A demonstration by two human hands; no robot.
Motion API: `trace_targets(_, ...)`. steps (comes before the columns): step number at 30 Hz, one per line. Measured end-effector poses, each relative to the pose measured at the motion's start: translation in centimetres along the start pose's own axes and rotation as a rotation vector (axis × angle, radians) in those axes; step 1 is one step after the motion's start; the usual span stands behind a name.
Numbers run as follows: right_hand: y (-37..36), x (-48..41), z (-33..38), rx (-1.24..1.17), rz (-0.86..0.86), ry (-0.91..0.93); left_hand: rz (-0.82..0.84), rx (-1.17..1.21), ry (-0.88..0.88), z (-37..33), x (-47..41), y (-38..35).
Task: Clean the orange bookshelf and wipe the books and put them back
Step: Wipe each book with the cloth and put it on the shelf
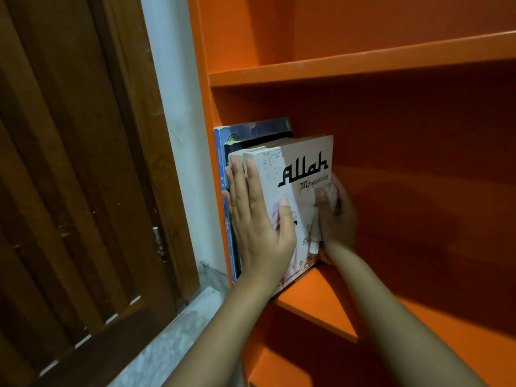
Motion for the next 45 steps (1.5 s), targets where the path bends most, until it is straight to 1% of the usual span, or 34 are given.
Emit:
trace_targets(3,0.7,0.4,-0.2,0.026,0.008,-0.023,0.030,-0.011,-0.007,0.1,0.3,0.1)
trace_targets(11,2.1,1.4,1.0,0.095,-0.129,-0.076,0.064,0.074,-0.004,0.0,0.5,1.1)
trace_targets(16,2.8,1.9,1.9,0.097,-0.165,-0.085,0.090,0.086,0.012,-0.2,0.5,1.6)
trace_targets(21,3.6,2.5,2.4,0.088,-0.168,-0.077,0.105,0.076,0.019,-0.7,0.3,1.9)
trace_targets(24,4.0,2.8,2.6,0.126,-0.173,-0.090,0.111,0.069,0.041,-1.0,0.3,2.0)
trace_targets(28,4.4,3.2,3.6,0.123,-0.176,-0.103,0.116,0.112,0.067,-1.6,-0.1,2.6)
trace_targets(33,4.4,4.2,6.0,0.143,-0.193,-0.057,0.136,0.127,0.112,-2.3,-0.8,4.6)
trace_targets(35,4.0,5.1,7.5,0.171,-0.176,-0.029,0.164,0.133,0.143,-2.4,-1.2,5.9)
trace_targets(39,2.7,8.1,9.6,0.269,-0.108,0.103,0.231,0.130,0.159,-2.4,-1.2,9.5)
trace_targets(42,1.4,12.0,9.3,0.320,-0.008,0.187,0.342,0.087,0.196,-1.4,0.7,12.4)
trace_targets(45,-0.2,16.3,7.1,0.404,0.074,0.231,0.488,0.010,0.295,0.8,4.4,14.8)
Point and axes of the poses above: each hand's wrist, its own x-axis away from the middle knuckle, its own y-axis out of the back of the hand, z = x × y, the point moved 1 cm from there along -x, towards the middle knuckle, and after that the axes turned 10 degrees about -y, right-handed, at the moved point
